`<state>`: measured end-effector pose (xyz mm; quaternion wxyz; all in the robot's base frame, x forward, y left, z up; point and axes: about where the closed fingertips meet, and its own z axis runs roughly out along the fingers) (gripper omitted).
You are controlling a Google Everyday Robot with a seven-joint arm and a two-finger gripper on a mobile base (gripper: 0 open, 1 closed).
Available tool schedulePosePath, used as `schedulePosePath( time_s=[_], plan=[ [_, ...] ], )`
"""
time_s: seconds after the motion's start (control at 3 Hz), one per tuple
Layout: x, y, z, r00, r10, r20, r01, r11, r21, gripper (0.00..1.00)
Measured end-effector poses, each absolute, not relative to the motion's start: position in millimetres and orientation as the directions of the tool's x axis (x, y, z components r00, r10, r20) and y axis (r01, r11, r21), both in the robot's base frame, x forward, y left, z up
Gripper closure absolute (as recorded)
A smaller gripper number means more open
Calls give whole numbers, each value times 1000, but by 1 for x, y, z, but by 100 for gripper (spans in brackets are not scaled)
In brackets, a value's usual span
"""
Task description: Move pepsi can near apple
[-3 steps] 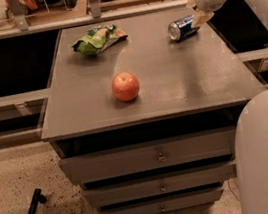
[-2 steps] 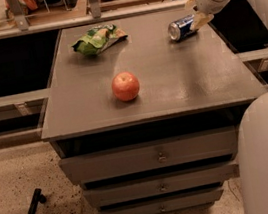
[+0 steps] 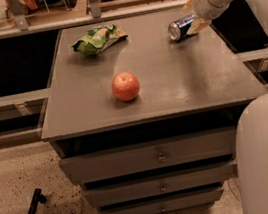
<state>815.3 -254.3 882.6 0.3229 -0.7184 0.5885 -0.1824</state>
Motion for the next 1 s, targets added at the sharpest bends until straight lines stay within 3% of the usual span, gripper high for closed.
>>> schedulePosePath(
  time_s=[1.0],
  plan=[
    [819, -246, 883, 302, -940, -157, -704, -109, -702, 41]
  ],
)
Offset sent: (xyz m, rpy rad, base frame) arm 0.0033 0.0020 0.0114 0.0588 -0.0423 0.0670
